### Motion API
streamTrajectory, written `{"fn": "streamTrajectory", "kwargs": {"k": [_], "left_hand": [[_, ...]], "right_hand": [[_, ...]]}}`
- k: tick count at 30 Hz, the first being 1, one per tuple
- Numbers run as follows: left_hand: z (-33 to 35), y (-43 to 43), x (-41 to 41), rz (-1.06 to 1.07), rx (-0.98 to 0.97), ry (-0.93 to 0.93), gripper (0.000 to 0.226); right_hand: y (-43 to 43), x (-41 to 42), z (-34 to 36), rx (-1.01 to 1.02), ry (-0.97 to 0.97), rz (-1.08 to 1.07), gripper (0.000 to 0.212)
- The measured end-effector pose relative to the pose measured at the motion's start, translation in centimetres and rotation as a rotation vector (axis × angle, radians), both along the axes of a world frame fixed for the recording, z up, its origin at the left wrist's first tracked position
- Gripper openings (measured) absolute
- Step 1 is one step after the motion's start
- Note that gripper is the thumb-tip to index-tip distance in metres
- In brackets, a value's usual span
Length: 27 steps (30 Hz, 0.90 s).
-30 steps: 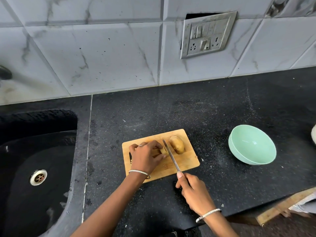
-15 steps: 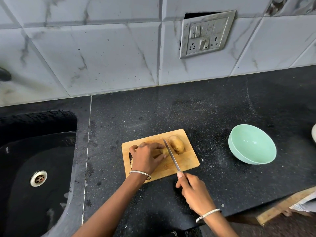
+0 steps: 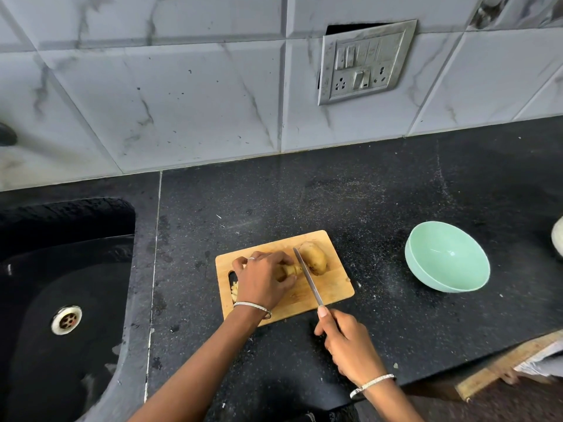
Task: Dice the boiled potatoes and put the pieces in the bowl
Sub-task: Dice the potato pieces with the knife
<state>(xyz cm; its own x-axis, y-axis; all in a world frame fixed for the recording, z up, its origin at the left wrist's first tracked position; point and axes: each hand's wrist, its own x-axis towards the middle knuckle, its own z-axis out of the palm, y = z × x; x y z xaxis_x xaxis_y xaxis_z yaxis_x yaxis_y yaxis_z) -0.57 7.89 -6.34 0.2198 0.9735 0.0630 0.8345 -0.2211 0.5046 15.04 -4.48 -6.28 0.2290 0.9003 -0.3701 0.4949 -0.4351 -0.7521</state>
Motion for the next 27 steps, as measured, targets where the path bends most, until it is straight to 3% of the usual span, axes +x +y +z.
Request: {"fn": "streamTrajectory", "kwargs": {"k": [11, 19, 27], "left_hand": [[-0.4, -0.3, -2.2, 0.028, 0.001, -0.036, 0.029], [0.2, -0.2, -2.9, -0.014, -0.014, 0.061, 0.049], [0.4, 0.3, -2.6, 0.009, -0.027, 0.1, 0.034]], "right_hand": [[0.1, -0.3, 0.4, 0.006, -0.022, 0.034, 0.048], [-0.1, -1.3, 0.5, -0.026, -0.316, 0.145, 0.048], [-0.3, -2.8, 0.8, -0.083, -0.353, 0.189, 0.042]]}}
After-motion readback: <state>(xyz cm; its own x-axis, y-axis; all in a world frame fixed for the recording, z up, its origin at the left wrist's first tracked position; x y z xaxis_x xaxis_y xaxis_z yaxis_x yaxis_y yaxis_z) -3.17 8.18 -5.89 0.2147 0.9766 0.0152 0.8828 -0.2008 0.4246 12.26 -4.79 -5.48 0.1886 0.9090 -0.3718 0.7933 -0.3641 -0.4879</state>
